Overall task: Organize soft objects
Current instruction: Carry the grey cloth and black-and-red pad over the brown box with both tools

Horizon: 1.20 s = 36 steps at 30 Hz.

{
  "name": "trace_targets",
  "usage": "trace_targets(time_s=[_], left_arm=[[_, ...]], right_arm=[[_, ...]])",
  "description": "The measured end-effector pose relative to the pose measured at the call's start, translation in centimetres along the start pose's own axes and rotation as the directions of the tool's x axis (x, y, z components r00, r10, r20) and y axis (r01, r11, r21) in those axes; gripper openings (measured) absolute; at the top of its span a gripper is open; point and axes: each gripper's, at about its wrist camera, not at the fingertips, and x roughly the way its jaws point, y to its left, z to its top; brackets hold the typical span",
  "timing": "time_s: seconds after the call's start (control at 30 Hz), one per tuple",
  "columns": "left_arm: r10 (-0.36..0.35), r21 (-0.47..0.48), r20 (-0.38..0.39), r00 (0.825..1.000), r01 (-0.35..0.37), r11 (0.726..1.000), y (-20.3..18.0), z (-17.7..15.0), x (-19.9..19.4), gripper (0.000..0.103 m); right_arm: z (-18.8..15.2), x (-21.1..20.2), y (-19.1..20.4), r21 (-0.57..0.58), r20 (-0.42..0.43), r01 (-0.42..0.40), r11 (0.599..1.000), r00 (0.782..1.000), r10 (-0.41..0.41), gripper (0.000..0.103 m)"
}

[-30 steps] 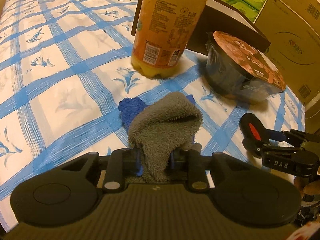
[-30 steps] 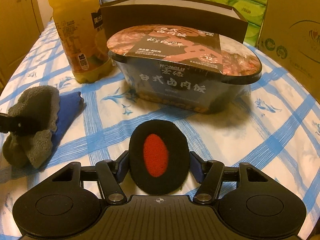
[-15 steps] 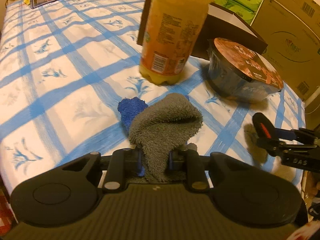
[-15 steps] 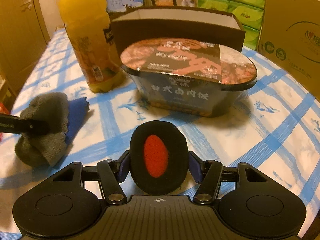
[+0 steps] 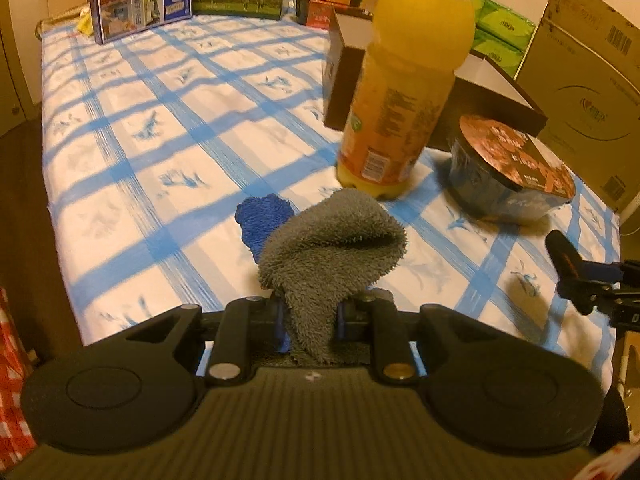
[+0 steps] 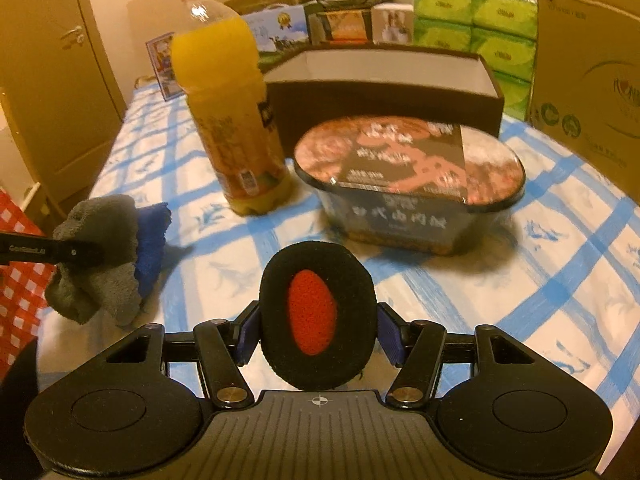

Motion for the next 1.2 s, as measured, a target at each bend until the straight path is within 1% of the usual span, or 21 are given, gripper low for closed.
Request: trace_targets(time_s=[0.2, 0.3, 0.4, 0.57, 0.67, 0.8, 0.9, 1.03, 1.2], left_arm=[[0.014, 0.042, 0.048, 0.999, -0.016, 0.999, 1.5, 2.2, -1.3, 0.019], [0.017, 0.062, 0.077, 0.997, -0.022, 0.998, 2.3, 3.9, -1.7, 0.019], [0.019, 0.077, 0.116, 0.993, -0.028, 0.997, 3.2, 6.2, -1.9, 0.019], [0.017, 0.111, 0.192, 0.981, -0.039, 0.993, 4.0, 11.1, -1.8, 0.019], [0.018, 0.146, 0.242, 0.97, -0.054, 0.988, 3.8, 14.2, -1.5, 0.019], [-0.006, 0.174, 0.289, 0.957, -0.047, 0.984, 3.4, 18.4, -0.6, 0.019], [-0.019, 0.2, 0.301, 0.953, -0.044, 0.979, 2.9, 20.9, 0.4, 0.019], [-0.06, 0.242, 0.307, 0.95, -0.018, 0.97, 1.7, 23.9, 2.3, 0.019], [-0.085, 0.301, 0.315, 0.945, -0.014, 0.954, -0.3, 26.7, 4.2, 0.019]], right_arm=[[1.8, -1.3, 1.1, -0.015, 0.052, -0.023, 1.0, 0.998, 0.024, 0.06], [3.0, -1.7, 1.5, -0.026, 0.077, -0.037, 0.999, 0.996, 0.039, 0.06], [4.7, -2.0, 1.6, -0.038, 0.102, -0.044, 0.998, 0.994, 0.048, 0.06], [8.2, -1.9, 0.6, -0.046, 0.148, -0.048, 0.998, 0.988, 0.054, 0.06], [10.8, -1.5, -0.5, -0.042, 0.173, -0.048, 0.998, 0.983, 0.054, 0.06], [14.3, -0.8, -2.2, -0.036, 0.214, -0.032, 0.999, 0.976, 0.039, 0.06], [16.8, 0.0, -3.0, -0.052, 0.235, -0.019, 0.998, 0.972, 0.03, 0.06], [19.7, 1.4, -4.0, -0.07, 0.25, -0.011, 0.997, 0.968, 0.028, 0.06], [22.8, 4.1, -5.9, -0.028, 0.245, -0.012, 1.0, 0.969, 0.018, 0.06]])
